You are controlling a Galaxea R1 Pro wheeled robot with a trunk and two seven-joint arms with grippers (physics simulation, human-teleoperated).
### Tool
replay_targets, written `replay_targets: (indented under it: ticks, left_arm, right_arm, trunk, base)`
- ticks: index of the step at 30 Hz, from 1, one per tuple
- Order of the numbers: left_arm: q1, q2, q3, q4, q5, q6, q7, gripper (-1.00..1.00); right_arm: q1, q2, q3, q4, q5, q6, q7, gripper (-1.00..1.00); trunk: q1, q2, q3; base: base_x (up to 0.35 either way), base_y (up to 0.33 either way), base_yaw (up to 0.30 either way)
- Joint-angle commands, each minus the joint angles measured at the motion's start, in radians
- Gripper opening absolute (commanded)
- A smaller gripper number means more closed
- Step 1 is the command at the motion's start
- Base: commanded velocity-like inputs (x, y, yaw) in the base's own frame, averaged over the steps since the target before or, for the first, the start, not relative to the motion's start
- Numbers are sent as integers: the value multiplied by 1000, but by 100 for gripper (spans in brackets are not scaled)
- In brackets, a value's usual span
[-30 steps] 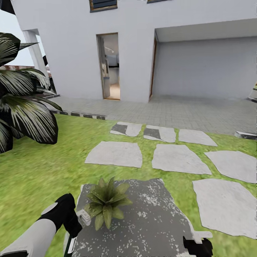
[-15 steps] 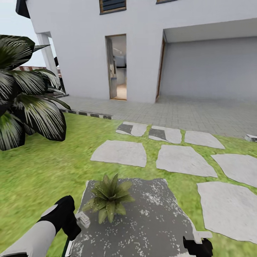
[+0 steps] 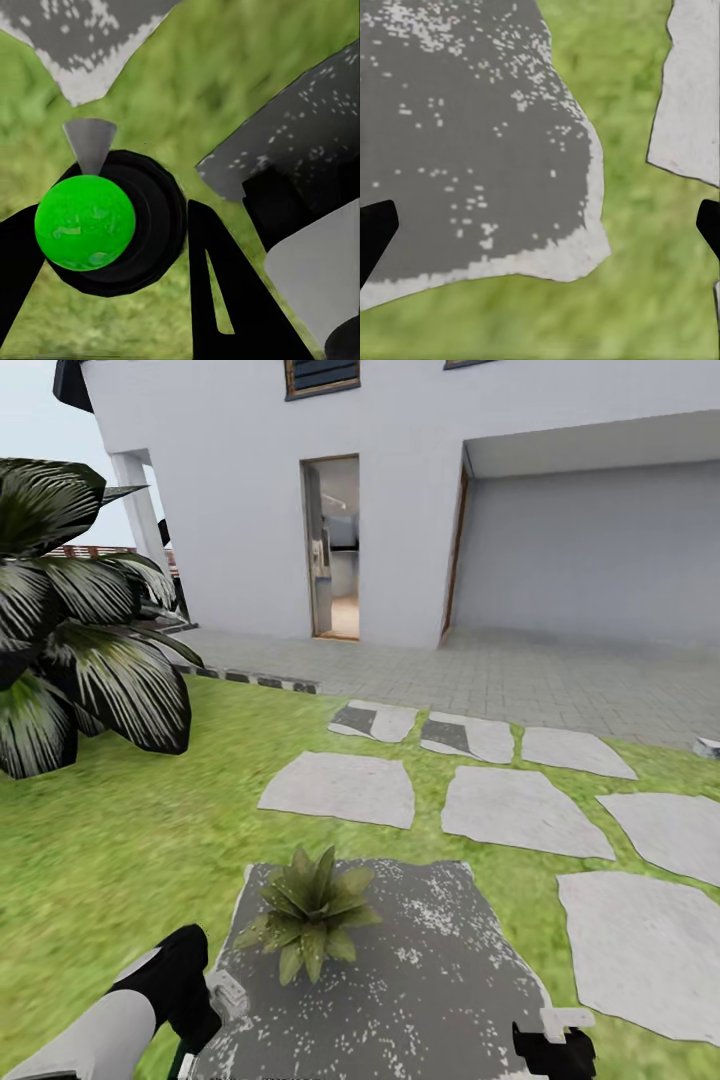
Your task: Pick up the pesticide atomizer in the garden and spray insectifuge to fully cover both potted plants in the garden.
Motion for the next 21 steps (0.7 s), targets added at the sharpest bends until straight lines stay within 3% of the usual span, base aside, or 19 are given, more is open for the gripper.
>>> replay_targets:
  ticks: [1, 6, 16, 21]
  left_arm:
    - [0, -3, 8, -2, 0, 6, -1, -100]
    - [0, -8, 8, -12, 56, 6, 5, -100]
    - [0, -3, 6, -4, 65, 6, 7, -100]
    - [0, -1, 7, 9, 68, 5, 71, -100]
  right_arm:
    - [-1, 0, -7, 2, 11, -5, -2, 100]
    - [-1, 0, -8, 2, 11, -5, -3, 100]
    - [-1, 0, -8, 2, 11, -5, -3, 100]
    - [-1, 0, -8, 2, 11, -5, -2, 100]
  trunk:
    - [0, 0, -1]
    - [0, 0, -3]
    - [0, 0, -3]
    - [0, 0, -3]
  base:
    - [0, 0, 238]
    - [64, -32, 195]
    - [121, -214, 14]
    - [2, -145, 211]
